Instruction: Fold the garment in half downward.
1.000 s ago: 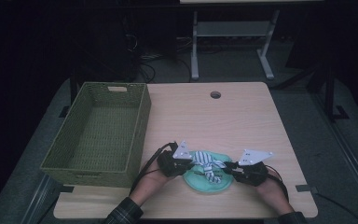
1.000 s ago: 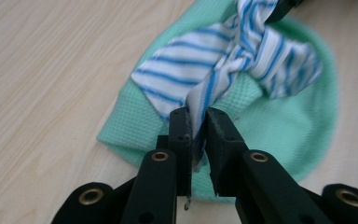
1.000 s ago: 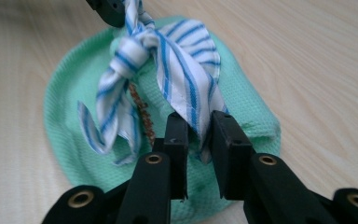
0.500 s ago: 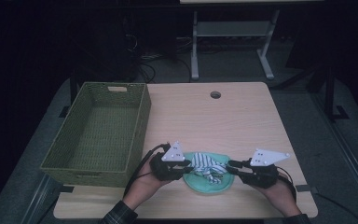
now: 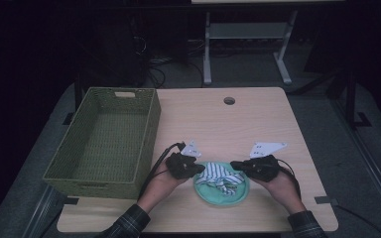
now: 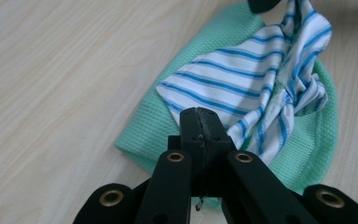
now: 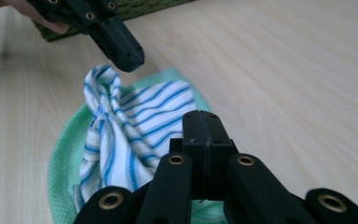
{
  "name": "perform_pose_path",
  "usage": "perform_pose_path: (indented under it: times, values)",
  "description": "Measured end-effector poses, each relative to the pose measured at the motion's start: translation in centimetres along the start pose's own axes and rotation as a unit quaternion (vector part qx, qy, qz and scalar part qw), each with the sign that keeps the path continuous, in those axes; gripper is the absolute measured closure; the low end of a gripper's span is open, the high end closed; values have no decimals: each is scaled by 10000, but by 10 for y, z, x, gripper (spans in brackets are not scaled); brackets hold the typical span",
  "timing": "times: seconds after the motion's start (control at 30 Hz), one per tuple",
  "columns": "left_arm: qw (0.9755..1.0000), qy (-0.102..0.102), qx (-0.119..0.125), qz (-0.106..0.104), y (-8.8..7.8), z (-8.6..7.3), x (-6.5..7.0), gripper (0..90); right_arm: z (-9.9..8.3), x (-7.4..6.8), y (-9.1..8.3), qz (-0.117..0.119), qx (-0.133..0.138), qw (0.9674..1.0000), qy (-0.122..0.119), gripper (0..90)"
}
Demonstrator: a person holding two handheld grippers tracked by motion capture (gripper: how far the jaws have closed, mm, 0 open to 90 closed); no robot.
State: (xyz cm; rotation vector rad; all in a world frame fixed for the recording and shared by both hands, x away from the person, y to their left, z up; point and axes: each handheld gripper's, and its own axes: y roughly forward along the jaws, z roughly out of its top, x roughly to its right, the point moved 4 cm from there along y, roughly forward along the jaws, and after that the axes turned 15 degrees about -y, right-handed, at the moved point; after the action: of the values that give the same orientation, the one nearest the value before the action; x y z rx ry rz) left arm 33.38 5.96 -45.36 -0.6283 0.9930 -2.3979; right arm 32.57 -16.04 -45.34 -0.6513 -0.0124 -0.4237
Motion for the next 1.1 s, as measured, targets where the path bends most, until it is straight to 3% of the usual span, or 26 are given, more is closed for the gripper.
perform_pose_path:
  times: [0.17,0.23,0.4,0.53,0.7,0.87,1.1]
  values:
    - [9998,44,9,-197,1,-4,8,895,-3,-10,2,184,-73,9998,-58,897]
    - [9995,150,-78,-249,1,-6,11,895,-5,-13,0,216,-72,9997,-50,896]
    - [9990,144,-181,-373,2,-15,19,894,-9,-23,-6,289,-73,9995,-107,895]
    - [9981,281,-345,-421,0,-23,24,892,-11,-32,-8,364,-112,9991,-176,892]
    - [9974,244,-448,-504,5,-34,33,889,-19,-47,-7,538,-200,9981,-236,891]
    - [9962,373,-641,-447,9,-41,37,879,-27,-58,-4,659,-354,9969,-236,891]
    - [9964,355,-706,-317,13,-42,37,862,-35,-62,0,729,-481,9959,-242,892]
